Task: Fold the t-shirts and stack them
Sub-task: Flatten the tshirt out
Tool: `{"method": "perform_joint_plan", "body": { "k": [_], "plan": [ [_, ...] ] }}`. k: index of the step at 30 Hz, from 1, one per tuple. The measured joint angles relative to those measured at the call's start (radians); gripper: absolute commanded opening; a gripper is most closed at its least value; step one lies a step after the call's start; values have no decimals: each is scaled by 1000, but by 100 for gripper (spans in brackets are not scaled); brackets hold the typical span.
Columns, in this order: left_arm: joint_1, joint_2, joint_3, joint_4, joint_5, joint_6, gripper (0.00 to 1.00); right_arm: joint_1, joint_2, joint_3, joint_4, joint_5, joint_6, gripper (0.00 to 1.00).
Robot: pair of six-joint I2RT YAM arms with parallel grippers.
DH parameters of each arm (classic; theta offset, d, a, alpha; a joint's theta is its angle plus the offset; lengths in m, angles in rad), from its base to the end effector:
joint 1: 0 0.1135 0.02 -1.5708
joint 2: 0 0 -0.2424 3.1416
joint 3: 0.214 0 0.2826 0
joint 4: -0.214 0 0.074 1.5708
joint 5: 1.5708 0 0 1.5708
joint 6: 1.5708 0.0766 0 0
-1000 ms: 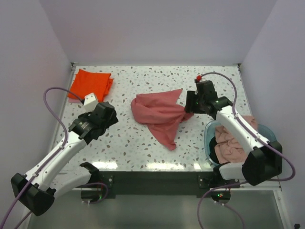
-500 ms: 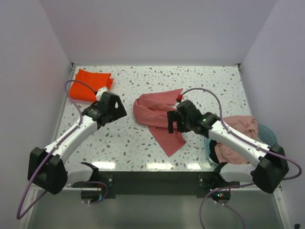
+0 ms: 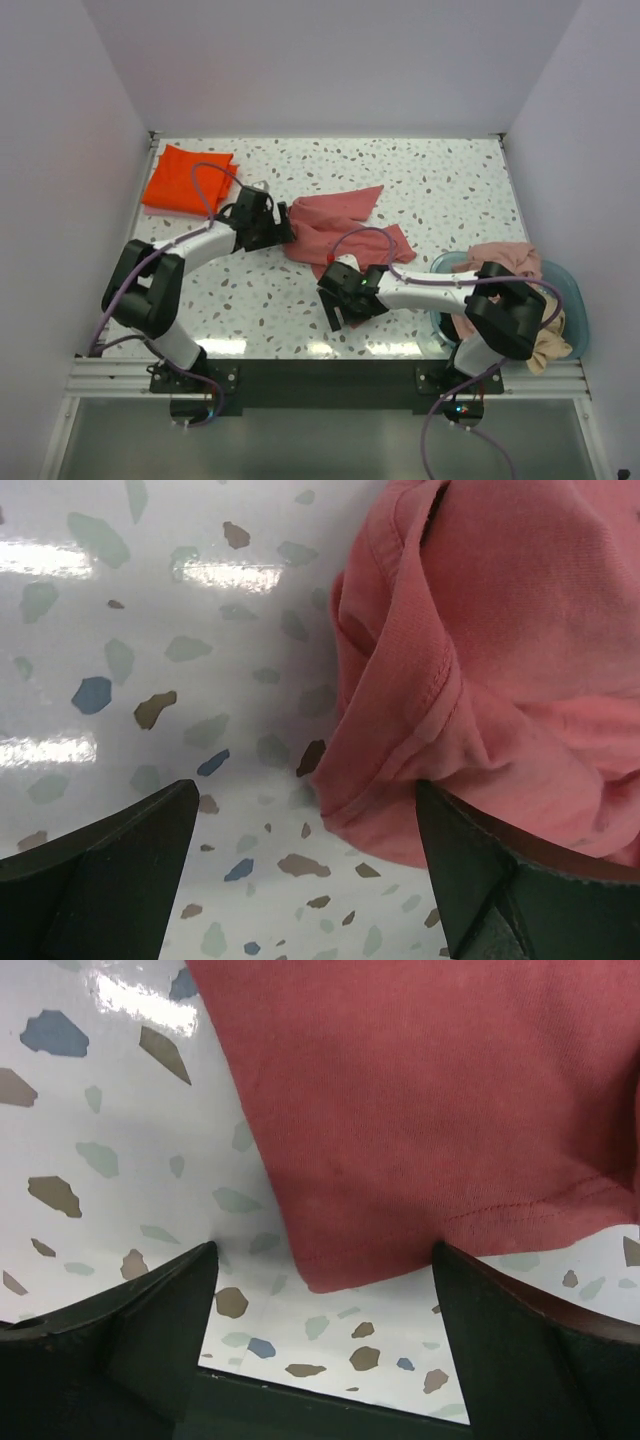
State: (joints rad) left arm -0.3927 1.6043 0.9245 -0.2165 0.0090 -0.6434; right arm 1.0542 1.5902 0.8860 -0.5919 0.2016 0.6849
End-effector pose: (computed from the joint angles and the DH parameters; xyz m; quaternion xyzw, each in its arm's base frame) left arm 0.3459 -0.1440 0.1112 -0.1165 0.9364 -0.1675 0.2854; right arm 0.1687 0.2658 0.0793 -0.1674 0.9713 0.0398 0.1641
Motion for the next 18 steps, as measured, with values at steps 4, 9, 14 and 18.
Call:
{"method": "perform_joint_plan", "body": {
  "k": [4, 9, 14, 18],
  "plan": [
    [1, 79, 39, 48, 42, 15, 57, 1, 2, 0, 6, 20, 15, 81],
    [3, 115, 61, 108, 92, 26, 0, 1, 8, -1, 21, 51, 34, 32],
    [5, 130, 75, 146, 117, 38, 0, 1, 5, -2, 21, 109, 60, 0],
    [5, 97, 72, 156, 118, 39, 0, 2, -7, 10, -47, 175, 55, 0]
  ]
}}
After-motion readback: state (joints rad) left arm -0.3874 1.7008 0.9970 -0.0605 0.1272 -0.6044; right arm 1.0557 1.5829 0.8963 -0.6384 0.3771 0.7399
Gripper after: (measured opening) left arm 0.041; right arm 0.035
